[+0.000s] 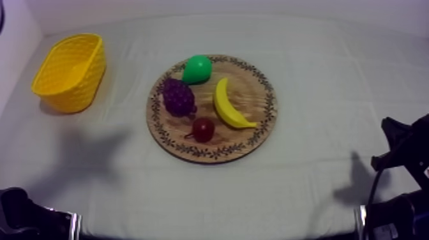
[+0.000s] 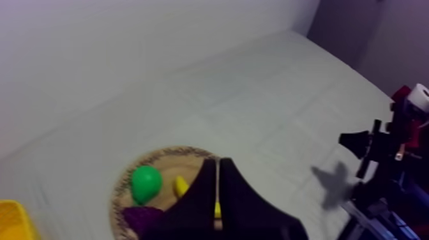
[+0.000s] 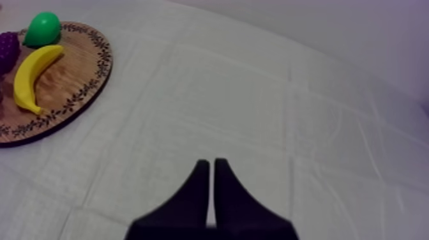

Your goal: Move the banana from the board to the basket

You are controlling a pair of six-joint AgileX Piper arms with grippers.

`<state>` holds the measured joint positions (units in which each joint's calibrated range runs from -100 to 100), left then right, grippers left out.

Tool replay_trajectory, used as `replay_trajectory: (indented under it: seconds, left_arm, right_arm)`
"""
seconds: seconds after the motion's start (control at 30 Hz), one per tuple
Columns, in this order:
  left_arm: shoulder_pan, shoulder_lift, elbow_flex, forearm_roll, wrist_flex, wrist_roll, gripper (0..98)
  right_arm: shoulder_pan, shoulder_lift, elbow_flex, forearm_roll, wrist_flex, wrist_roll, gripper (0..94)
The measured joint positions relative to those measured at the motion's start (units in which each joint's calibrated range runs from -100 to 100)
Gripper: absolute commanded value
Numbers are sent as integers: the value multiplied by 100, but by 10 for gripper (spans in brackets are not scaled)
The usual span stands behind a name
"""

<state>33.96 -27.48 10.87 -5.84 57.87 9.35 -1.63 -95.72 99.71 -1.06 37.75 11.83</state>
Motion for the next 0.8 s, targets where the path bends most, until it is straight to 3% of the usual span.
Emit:
replay_trajectory:
  seconds: [0.5, 0.8]
  left_arm:
    - [436, 2347, -1773, 69, 1961, 1145, 0]
    - [436, 3395, -2229, 162, 2536, 1633, 0]
  right_arm:
    - [0, 0, 0, 0, 0, 0, 6]
    - [0, 0, 0, 0, 0, 0, 6]
